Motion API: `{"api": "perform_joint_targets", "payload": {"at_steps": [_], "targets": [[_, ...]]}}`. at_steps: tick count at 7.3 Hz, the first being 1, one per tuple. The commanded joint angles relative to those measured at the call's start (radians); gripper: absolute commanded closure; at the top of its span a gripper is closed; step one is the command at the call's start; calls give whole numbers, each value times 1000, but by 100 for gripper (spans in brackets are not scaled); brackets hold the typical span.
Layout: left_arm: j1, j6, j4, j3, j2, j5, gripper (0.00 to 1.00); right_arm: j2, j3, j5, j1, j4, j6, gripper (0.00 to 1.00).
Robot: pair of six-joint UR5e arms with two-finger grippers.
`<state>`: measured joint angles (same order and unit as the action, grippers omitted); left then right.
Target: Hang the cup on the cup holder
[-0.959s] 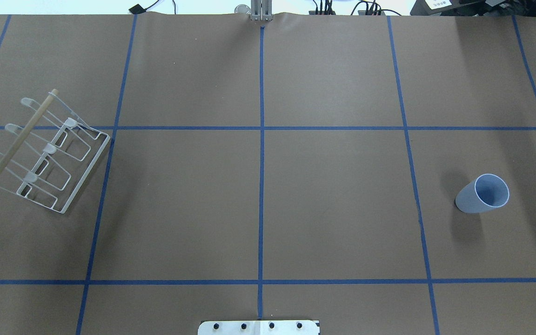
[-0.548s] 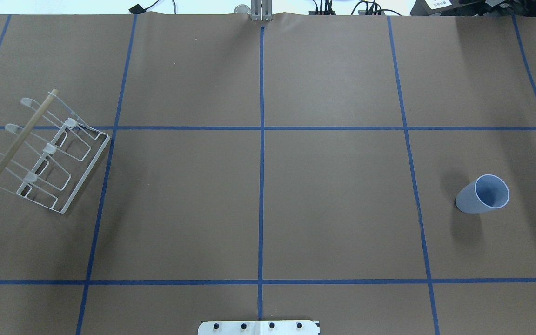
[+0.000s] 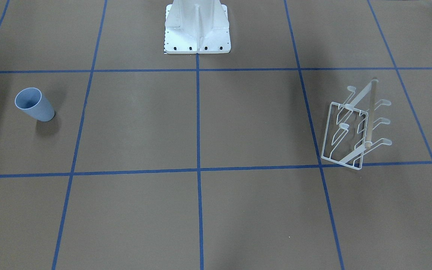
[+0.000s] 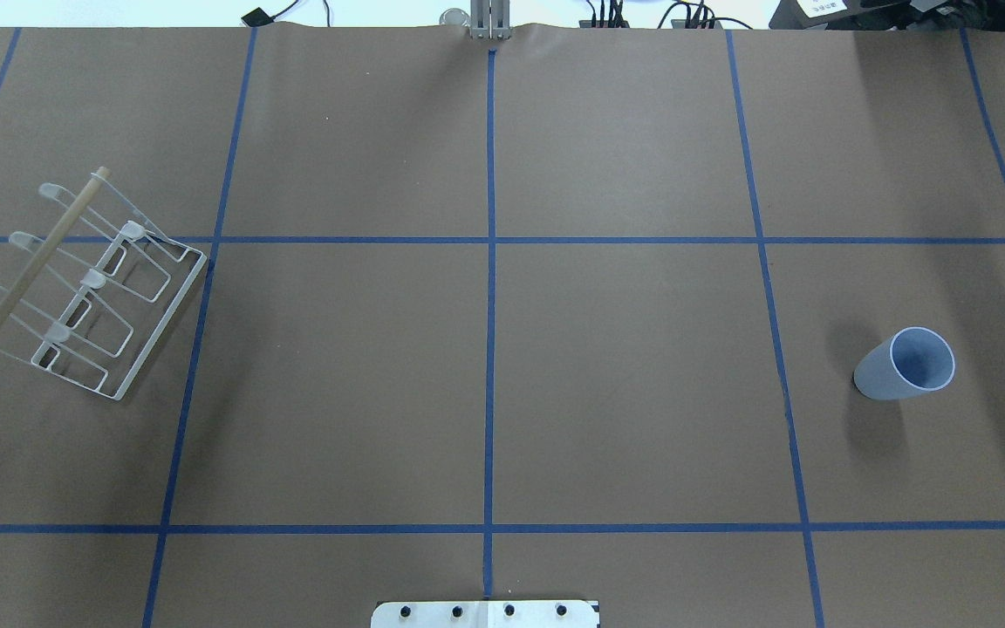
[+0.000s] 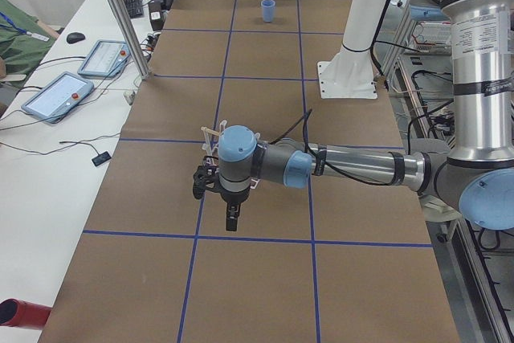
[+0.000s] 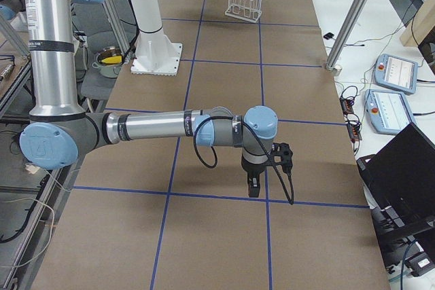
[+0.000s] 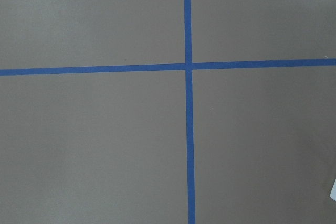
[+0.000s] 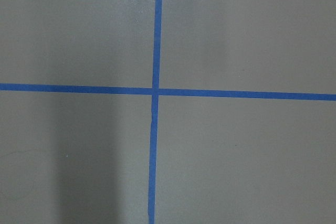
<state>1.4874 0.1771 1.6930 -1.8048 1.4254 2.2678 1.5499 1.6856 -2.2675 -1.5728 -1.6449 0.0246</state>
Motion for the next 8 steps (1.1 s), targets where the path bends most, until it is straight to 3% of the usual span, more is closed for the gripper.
{"api": "perform_joint_targets", "payload": {"at_steps": [1,2,4,5,8], "targets": [[-6,2,2,-52,7,16,1,-5,92,3,49,-10,6,0],[-4,5,5,-65,3,18,2,2,97,-29,92,2,-9,0],[-4,2,5,-74,-17,18,2,6,127,-204,106,8,-47,0],[-3,2,7,-77,-19,19,2,13,178,-240,126,7,-55,0],[-3,2,8,-80,-19,19,2,59,232,-183,276,8,-54,0]]}}
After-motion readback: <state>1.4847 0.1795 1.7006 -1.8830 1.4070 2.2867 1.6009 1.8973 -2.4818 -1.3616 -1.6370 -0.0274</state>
